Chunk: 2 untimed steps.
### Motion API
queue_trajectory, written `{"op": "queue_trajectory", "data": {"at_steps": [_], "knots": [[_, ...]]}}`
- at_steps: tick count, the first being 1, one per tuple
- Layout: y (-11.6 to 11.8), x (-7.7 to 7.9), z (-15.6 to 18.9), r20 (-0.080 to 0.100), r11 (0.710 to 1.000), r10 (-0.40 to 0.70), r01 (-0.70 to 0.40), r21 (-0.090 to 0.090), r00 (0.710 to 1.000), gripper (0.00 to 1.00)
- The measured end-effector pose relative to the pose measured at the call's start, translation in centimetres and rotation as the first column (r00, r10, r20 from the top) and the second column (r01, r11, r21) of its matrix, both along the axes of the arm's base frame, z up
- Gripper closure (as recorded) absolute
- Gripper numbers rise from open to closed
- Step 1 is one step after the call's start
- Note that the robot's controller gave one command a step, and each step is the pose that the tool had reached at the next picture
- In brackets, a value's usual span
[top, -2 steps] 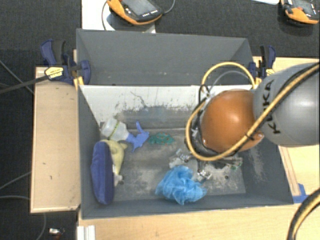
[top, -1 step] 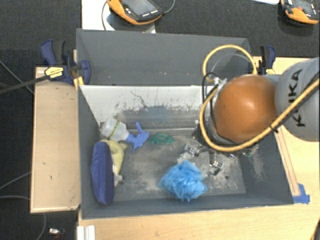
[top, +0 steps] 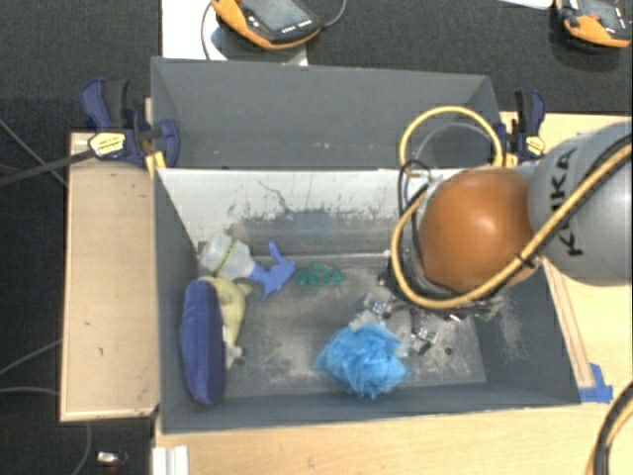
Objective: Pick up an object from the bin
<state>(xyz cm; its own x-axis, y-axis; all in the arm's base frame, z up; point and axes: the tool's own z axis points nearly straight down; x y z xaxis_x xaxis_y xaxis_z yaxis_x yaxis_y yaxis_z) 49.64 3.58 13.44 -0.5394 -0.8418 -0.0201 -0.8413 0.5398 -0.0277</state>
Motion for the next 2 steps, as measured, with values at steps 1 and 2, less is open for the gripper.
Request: {"op": "queue_trajectory", "data": {"at_steps": [1,2], "knots": [[1.3,0.4,-0.3,-0.001,0.964,-0.264,0.264,0.011,0.964,0.0],[3.7,1.4,-6.1,-0.002,0.936,-0.351,0.351,0.01,0.936,1.0]]}}
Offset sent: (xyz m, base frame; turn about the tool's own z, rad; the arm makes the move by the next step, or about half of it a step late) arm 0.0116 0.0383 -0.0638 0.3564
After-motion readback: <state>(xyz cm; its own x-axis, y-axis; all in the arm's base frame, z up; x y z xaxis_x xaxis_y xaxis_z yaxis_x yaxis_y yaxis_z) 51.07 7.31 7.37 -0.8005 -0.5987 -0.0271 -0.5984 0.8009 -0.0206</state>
